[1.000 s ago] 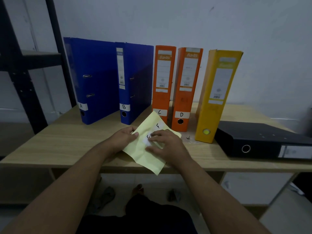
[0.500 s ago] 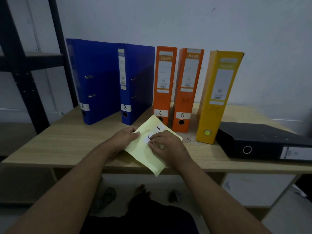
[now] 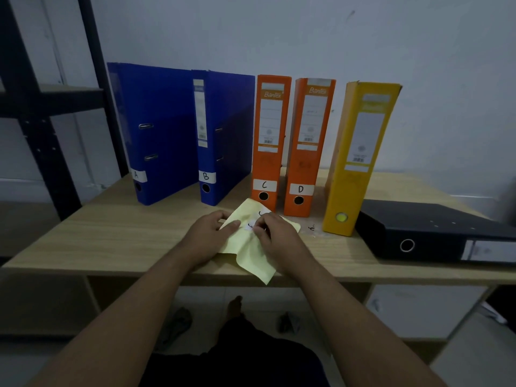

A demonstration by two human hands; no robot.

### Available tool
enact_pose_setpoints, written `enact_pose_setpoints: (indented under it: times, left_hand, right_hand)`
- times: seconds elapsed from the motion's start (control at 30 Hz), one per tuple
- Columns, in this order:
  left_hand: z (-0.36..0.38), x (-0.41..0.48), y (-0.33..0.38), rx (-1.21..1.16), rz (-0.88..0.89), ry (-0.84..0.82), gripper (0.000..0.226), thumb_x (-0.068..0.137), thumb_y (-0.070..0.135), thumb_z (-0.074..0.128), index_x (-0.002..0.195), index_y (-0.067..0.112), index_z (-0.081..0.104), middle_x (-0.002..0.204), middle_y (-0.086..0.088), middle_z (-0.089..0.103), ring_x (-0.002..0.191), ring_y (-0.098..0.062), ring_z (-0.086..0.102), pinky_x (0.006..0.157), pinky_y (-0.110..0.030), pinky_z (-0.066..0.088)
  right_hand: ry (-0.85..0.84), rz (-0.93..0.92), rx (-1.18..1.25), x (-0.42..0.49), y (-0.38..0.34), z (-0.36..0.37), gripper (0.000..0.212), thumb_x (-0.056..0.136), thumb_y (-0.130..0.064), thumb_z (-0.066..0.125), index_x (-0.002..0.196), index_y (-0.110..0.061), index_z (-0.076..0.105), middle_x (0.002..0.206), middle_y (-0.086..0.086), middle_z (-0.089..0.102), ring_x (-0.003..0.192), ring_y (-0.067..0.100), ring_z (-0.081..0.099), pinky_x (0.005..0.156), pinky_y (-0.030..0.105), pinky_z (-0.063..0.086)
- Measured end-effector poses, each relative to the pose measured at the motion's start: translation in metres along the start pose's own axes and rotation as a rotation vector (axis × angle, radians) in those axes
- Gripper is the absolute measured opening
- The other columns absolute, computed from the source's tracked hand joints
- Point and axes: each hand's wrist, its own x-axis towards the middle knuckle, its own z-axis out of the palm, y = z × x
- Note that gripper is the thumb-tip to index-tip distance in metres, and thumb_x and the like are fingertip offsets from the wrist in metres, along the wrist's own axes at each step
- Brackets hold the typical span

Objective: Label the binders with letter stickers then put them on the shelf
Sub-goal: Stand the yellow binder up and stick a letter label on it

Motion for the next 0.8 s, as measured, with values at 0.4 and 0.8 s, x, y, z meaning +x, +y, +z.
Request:
enact_pose_setpoints:
  times: [0.4, 0.8]
  left_hand:
    - [-0.001, -0.003, 0.002, 0.014, 0.008, 0.016, 0.042, 0.098, 0.054, 0.067, 0.136, 0.036, 0.063, 0.113, 0.019, 0.063, 0.096, 0.003, 0.060, 0.071, -0.020, 0.048]
    - [0.001, -0.005, -0.003, 0.021, 0.018, 0.084, 0.032, 0.100, 0.047, 0.067, 0.131, 0.036, 0.065, 0.113, 0.012, 0.069, 0.100, -0.005, 0.065, 0.068, -0.023, 0.047]
  right_hand:
    - [0.013, 0.069, 0.057, 0.003, 0.006, 0.001, 0.012, 0.113, -0.032, 0.051, 0.108, -0.026, 0.060, 0.108, -0.010, 0.058, 0.093, 0.003, 0.055, 0.076, 0.018, 0.041]
    - [0.157, 0.194, 0.228, 0.004, 0.012, 0.000, 0.011, 0.114, -0.032, 0.049, 0.110, -0.026, 0.058, 0.106, -0.013, 0.060, 0.094, 0.004, 0.058, 0.069, 0.018, 0.041]
